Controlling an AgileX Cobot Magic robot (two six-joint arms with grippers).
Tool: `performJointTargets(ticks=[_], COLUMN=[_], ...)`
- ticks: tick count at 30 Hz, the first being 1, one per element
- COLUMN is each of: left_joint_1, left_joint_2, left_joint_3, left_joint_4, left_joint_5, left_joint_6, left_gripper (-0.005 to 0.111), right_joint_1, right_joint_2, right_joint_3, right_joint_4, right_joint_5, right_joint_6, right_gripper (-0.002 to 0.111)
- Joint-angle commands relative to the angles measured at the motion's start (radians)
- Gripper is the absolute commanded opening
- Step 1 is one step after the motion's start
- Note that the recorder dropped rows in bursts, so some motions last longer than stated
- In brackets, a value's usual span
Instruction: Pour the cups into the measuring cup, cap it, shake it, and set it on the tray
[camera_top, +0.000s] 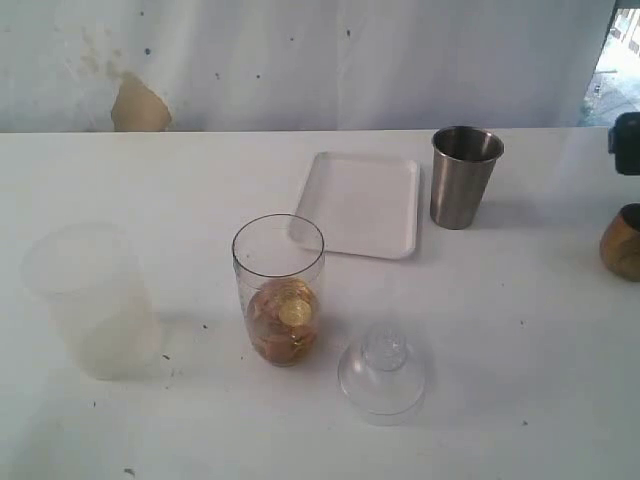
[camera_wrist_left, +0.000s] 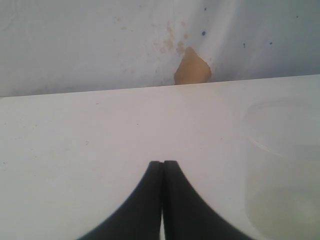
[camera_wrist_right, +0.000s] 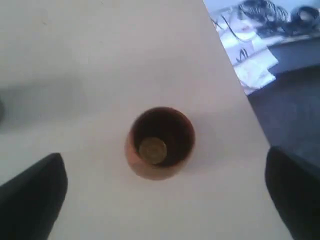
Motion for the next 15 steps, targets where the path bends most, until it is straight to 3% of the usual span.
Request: performJointTargets(ticks=[1,10,15], left_joint_1=[-0.001,-0.001,-0.001], left_joint_2=[0.002,0.002,0.002], left_joint_3=[0.000,0.000,0.000], left_joint_4=[-0.009,-0.009,-0.009], left_joint_5=[-0.003,-0.003,-0.003], left_joint_6=[-0.002,-0.002,-0.002], left_gripper=[0.000,0.000,0.000], right_joint_1=[-0.106,-0.146,-0.167], right_joint_2=[0.002,0.054,0.135], right_joint_3=[0.045,0.146,0.190], right_joint_4=[0.050,0.437,0.451], right_joint_5=[0.036,-0.181,-0.268], right_joint_6=[-0.005,-0.423,-0.476], right_gripper=[0.105,0.105,0.105])
